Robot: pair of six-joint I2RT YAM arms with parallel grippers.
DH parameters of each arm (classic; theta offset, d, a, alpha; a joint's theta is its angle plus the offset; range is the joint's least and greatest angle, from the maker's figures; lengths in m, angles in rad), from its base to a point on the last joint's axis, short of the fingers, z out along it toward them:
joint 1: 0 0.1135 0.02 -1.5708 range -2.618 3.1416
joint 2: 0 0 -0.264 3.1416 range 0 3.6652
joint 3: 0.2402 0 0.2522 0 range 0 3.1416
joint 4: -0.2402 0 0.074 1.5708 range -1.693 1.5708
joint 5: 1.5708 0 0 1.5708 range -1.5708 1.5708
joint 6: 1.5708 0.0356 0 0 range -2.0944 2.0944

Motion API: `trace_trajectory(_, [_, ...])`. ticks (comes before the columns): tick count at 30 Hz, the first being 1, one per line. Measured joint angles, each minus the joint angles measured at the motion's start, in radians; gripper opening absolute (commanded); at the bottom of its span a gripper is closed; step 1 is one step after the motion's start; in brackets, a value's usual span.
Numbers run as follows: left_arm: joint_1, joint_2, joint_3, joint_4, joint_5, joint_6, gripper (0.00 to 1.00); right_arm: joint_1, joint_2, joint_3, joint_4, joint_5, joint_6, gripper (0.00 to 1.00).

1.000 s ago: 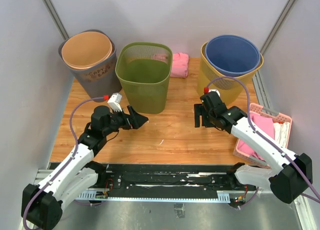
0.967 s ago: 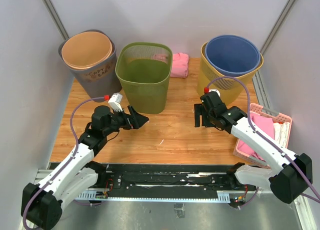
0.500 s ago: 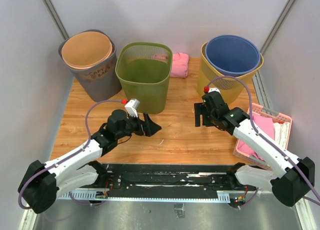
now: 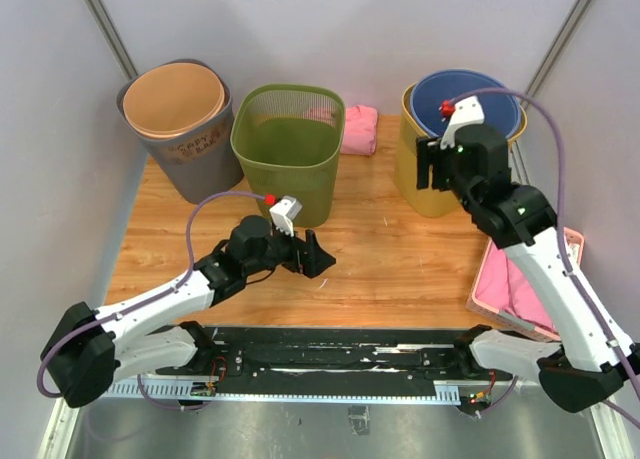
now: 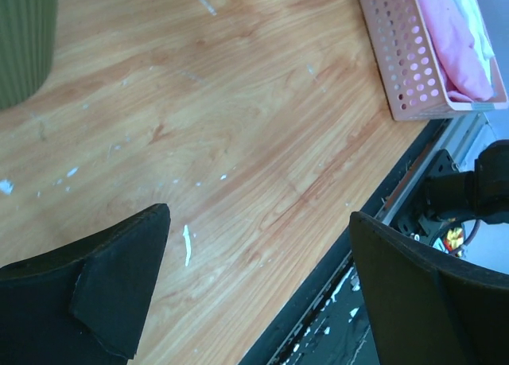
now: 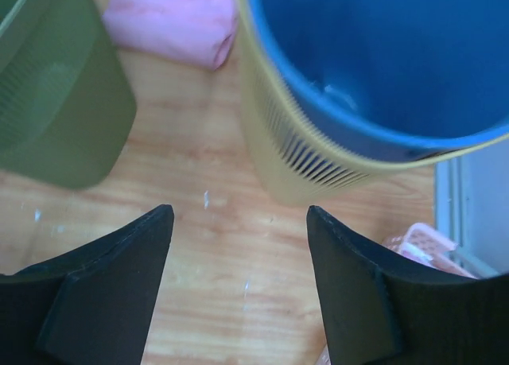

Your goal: Turn the large container upside down

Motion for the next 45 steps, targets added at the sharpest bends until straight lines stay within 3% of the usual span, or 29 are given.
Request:
trace_trajectory(6, [-0.001,0.068,0.088,-0.021,0.064,0.058,0.99,-0.189,0.115,0.188,-0.015,-0.106,-0.037,0.68])
trace_trajectory(10, [-0.001,0.072,0.088,-0.021,0.089,0.072,0.99,-0.216,0.257,0.331,-0.046,-0.16,-0.045,0.67])
trace_trajectory(18, [-0.001,0.095,0.088,-0.022,0.092,0.074,0.99,-0.24,0.502,0.555,-0.072,-0.225,-0.013,0.57])
trace_trajectory(25, [-0.001,0.062,0.088,-0.024,0.066,0.075,0.99,-0.241,0.635,0.673,-0.067,-0.209,0.032,0.32])
trace_trajectory(28, [-0.001,0.053,0.088,-0.03,0.057,0.075,0.99,-0.241,0.698,0.735,-0.068,-0.181,0.045,0.29])
trace_trajectory(33, [-0.001,0.031,0.083,-0.039,0.045,0.076,0.99,-0.242,0.759,0.765,-0.068,-0.145,0.055,0.33])
trace_trajectory(40, [-0.001,0.011,0.071,-0.047,0.031,0.084,0.99,-0.262,0.785,0.766,-0.075,-0.137,0.063,0.17])
trace_trajectory(45, [-0.001,0.011,0.069,-0.053,0.029,0.09,0.99,-0.264,0.792,0.774,-0.076,-0.136,0.061,0.18])
